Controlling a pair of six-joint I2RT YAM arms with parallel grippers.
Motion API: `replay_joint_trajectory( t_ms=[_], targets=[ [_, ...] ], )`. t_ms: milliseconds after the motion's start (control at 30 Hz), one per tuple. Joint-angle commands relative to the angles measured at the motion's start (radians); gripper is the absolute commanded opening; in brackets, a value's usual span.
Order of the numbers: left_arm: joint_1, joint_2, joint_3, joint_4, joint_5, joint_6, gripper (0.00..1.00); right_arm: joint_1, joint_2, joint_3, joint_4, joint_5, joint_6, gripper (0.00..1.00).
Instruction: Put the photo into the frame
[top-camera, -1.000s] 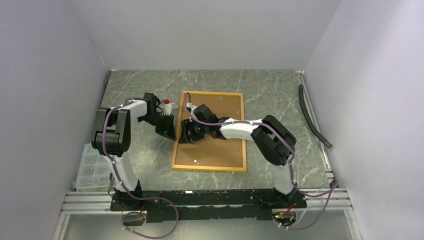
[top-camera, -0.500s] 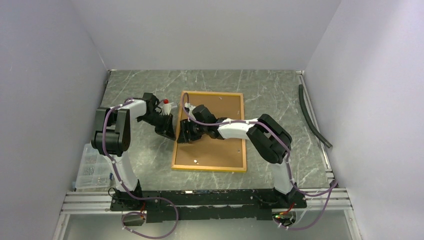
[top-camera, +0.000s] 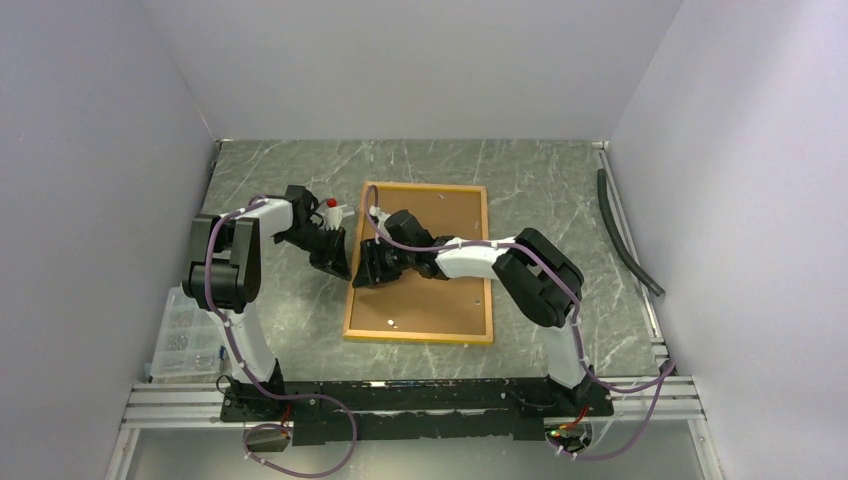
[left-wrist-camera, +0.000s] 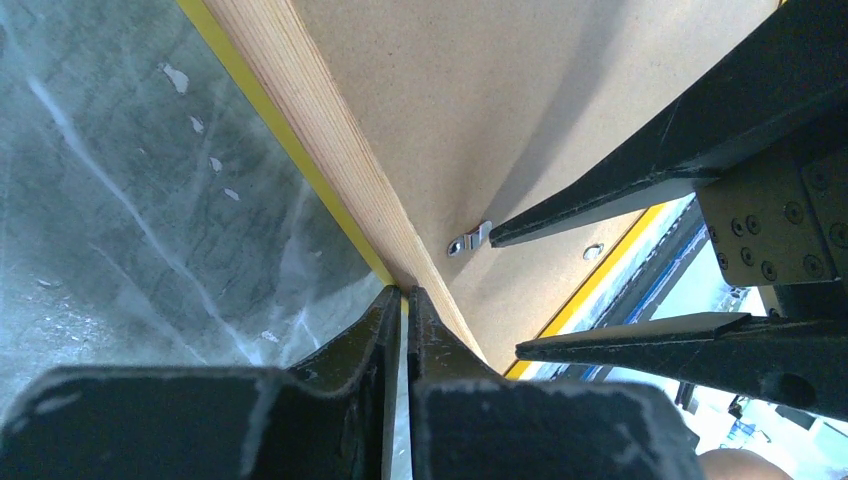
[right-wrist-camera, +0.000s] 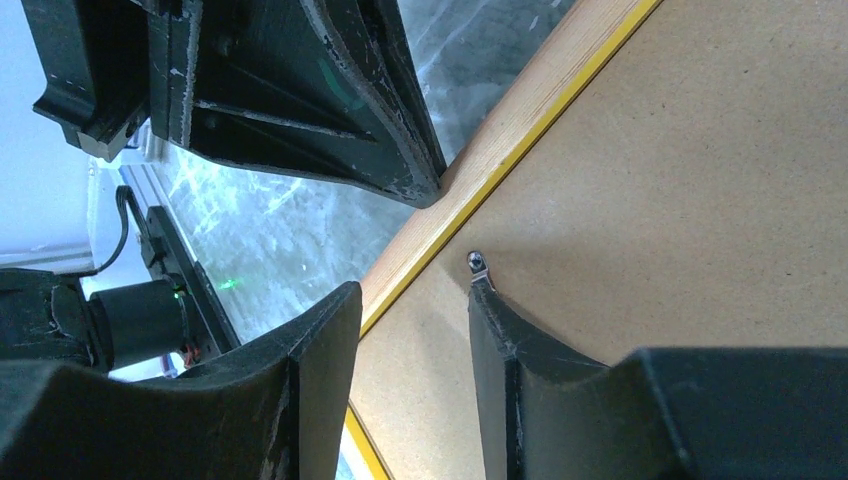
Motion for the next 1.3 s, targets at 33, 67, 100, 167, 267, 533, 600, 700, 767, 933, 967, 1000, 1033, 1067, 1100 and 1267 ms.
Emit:
replay_joint_trajectory(
  t_ms=[33,67,100,167,267,533,600,700,767,933,967,1000,1033,1067,1100,1267],
  targets=[
    [-0.01,0.015,0.017,0.028,-0.01,0.021,0.1,0.005,-0.011,0.0,0.033,-0.02,0.0,0.46],
    [-0.01,0.012,0.015,0.029,-0.012,0.023,0.1,0.005,-0.016,-0.001,0.033,-0.02,-0.005,0.46],
    [-0.01,0.009,0.013,0.03,-0.014,0.024,0.1,0.005,-0.022,0.001,0.027,-0.018,-0.012,0.46],
    [-0.011,0.004,0.008,0.032,-0.019,0.023,0.1,0.004,-0.035,0.015,0.004,-0.006,-0.036,0.46],
    [-0.01,0.002,0.007,0.031,-0.023,0.025,0.09,-0.004,-0.056,0.029,-0.024,0.025,-0.064,0.47],
    [-0.01,0.001,0.013,0.03,-0.019,0.02,0.09,-0.038,-0.04,0.02,0.003,0.011,-0.06,0.48],
    [-0.009,0.006,0.015,0.026,-0.018,0.022,0.09,-0.038,-0.029,0.016,0.018,-0.003,-0.051,0.48],
    [-0.01,0.009,0.016,0.025,-0.016,0.021,0.09,-0.038,-0.008,0.006,0.042,-0.023,-0.032,0.48],
    [-0.01,0.009,0.017,0.024,-0.015,0.021,0.09,-0.037,0.001,0.0,0.059,-0.034,-0.017,0.47],
    [-0.01,0.012,0.021,0.021,-0.016,0.023,0.08,-0.026,0.019,-0.007,0.076,-0.059,0.001,0.44],
    [-0.01,0.013,0.022,0.021,-0.016,0.022,0.08,-0.026,0.021,-0.01,0.075,-0.061,0.002,0.44],
    [-0.011,0.013,0.022,0.021,-0.015,0.021,0.08,-0.026,0.022,-0.012,0.075,-0.06,0.003,0.43],
    [-0.011,0.011,0.023,0.021,-0.015,0.022,0.08,-0.025,0.02,-0.016,0.075,-0.059,0.001,0.43],
    [-0.01,0.011,0.023,0.022,-0.016,0.021,0.08,-0.024,0.021,-0.018,0.072,-0.057,0.0,0.43],
    [-0.01,0.011,0.023,0.022,-0.016,0.022,0.08,-0.024,0.021,-0.019,0.067,-0.056,-0.002,0.42],
    [-0.01,0.01,0.02,0.023,-0.016,0.025,0.08,-0.024,0.018,-0.03,0.064,-0.065,-0.002,0.41]
  ],
)
